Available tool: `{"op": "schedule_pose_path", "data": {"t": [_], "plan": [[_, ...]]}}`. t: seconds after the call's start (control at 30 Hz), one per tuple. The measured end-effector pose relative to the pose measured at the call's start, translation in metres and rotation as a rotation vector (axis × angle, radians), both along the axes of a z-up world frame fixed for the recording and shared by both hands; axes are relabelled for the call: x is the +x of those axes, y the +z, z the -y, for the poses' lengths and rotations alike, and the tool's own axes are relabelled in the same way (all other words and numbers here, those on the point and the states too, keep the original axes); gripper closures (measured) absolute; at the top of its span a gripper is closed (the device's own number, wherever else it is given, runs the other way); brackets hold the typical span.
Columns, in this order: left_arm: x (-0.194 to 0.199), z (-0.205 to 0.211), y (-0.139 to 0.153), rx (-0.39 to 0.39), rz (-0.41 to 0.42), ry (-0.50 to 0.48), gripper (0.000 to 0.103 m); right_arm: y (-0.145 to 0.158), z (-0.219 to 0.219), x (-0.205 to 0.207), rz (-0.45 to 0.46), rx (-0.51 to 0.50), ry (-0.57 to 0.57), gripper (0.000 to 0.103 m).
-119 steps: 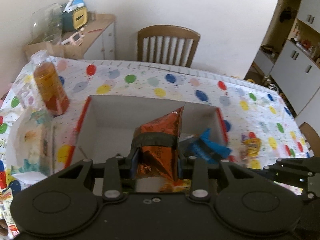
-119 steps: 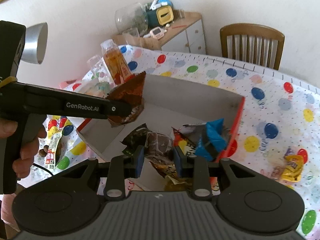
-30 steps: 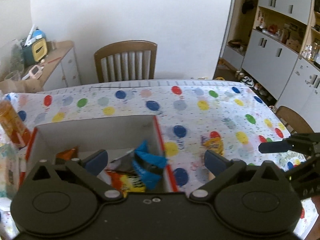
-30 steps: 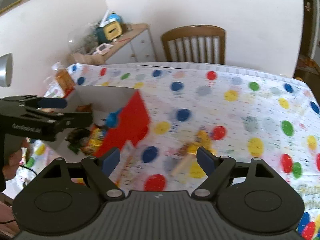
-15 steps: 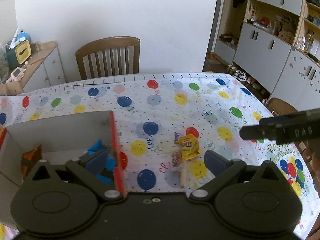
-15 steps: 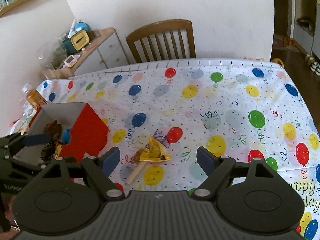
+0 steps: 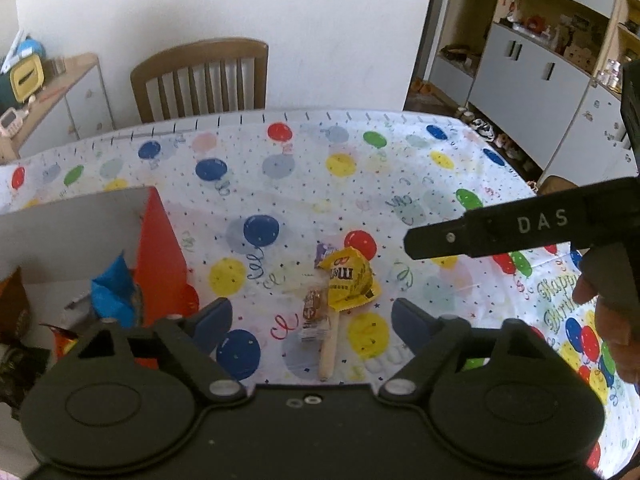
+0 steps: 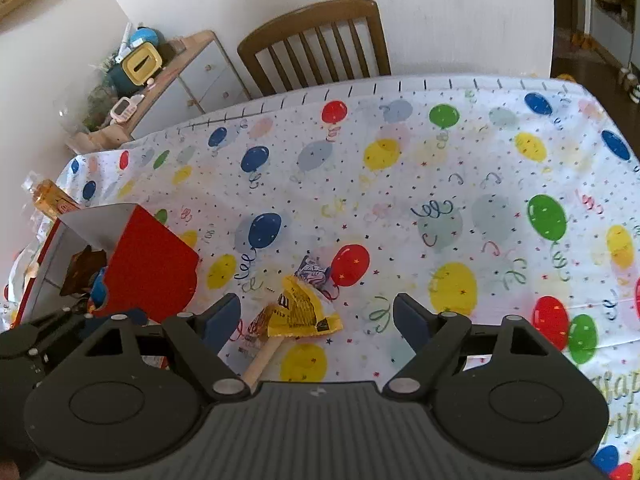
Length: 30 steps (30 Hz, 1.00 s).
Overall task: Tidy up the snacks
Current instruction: 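Grasp the small wrapped snack with the left tool while the right tool grasps the yellow M&M's packet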
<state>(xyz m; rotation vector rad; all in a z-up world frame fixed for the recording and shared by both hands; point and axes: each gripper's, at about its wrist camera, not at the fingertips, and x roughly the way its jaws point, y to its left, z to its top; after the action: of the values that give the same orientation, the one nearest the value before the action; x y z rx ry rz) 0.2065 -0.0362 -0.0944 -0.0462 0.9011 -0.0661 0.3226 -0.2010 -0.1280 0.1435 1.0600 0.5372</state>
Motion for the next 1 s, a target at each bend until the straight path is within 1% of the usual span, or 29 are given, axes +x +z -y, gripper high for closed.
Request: {"op": "schedule_pose_path", "data": {"t": [0.07,0.13,0.2,0.23,0.3,0.4,0.47,0.53,0.6,0.63,0.67,0.77,0.87,1.0], "plan": [[0.005,0.000,-0.006,-0.006,-0.018,0.006,0.024,-0.007,-0.007,0.005,-0.013,-0.006,0.008,0.028],[0.011,0.000,-0.012,-0.011,-0.035,0.014,0.028,-0.014,-0.014,0.010,-0.027,-0.010,0.011,0.030],[0.016,-0.001,-0.018,-0.016,-0.051,0.023,0.033,-0.021,-0.021,0.014,-0.041,-0.012,0.015,0.035],[0.019,-0.003,-0.021,-0.022,-0.065,0.028,0.035,-0.024,-0.024,0.017,-0.049,-0.015,0.017,0.039],[0.025,-0.005,-0.026,-0.035,-0.084,0.034,0.042,-0.030,-0.031,0.021,-0.061,-0.022,0.019,0.041],[0.032,-0.007,-0.033,-0.045,-0.108,0.033,0.046,-0.039,-0.038,0.024,-0.073,-0.037,0.023,0.043],[0.037,-0.007,-0.037,-0.043,-0.121,0.028,0.049,-0.044,-0.042,0.026,-0.083,-0.044,0.023,0.048],[0.042,-0.008,-0.041,-0.045,-0.136,0.026,0.051,-0.047,-0.044,0.027,-0.086,-0.055,0.025,0.051],[0.046,-0.009,-0.045,-0.052,-0.148,0.024,0.055,-0.050,-0.045,0.028,-0.084,-0.070,0.023,0.056],[0.049,-0.009,-0.047,-0.055,-0.155,0.020,0.056,-0.051,-0.045,0.028,-0.086,-0.068,0.024,0.064],[0.051,-0.009,-0.048,-0.058,-0.160,0.017,0.057,-0.052,-0.044,0.029,-0.089,-0.061,0.021,0.067],[0.057,-0.009,-0.053,-0.071,-0.175,0.009,0.061,-0.052,-0.040,0.029,-0.078,-0.069,0.011,0.070],[0.063,-0.010,-0.058,-0.089,-0.192,0.002,0.067,-0.052,-0.032,0.029,-0.080,-0.065,0.009,0.070],[0.069,-0.009,-0.062,-0.101,-0.207,-0.015,0.073,-0.051,-0.022,0.029,-0.088,-0.058,0.000,0.070]]}}
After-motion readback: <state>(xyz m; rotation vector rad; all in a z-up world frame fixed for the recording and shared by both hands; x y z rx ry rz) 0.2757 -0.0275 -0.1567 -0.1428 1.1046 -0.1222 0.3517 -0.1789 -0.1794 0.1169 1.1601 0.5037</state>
